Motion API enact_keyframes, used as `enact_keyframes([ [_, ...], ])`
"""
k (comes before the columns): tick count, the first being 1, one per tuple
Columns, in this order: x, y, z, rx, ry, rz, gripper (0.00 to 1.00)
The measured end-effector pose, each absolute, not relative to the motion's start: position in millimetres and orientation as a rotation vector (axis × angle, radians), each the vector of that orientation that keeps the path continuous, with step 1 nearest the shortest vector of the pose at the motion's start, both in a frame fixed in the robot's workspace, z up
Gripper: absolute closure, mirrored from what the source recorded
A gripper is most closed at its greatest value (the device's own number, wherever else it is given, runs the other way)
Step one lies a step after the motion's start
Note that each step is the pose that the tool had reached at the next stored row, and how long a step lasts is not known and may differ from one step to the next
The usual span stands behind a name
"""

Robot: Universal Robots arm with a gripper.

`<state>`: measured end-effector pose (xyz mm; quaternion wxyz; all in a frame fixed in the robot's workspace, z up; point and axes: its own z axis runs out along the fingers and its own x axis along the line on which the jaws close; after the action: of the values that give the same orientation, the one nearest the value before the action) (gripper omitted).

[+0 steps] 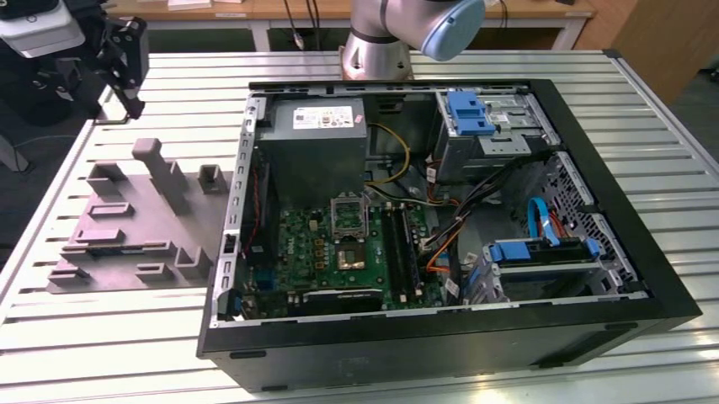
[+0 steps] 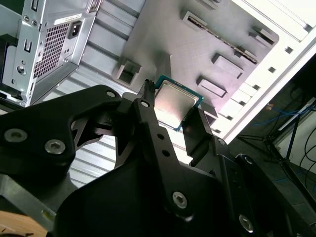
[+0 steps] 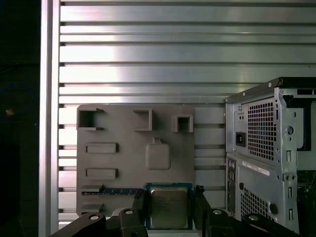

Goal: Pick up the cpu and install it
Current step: 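Pick up the cpu and move it towards the insertion slot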

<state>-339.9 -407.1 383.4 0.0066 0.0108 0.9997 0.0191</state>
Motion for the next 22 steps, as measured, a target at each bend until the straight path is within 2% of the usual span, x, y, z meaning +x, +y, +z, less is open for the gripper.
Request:
enact_keyframes([
  [22, -334.5, -407.1, 383.4, 0.034, 3.128, 0.060, 0.53],
])
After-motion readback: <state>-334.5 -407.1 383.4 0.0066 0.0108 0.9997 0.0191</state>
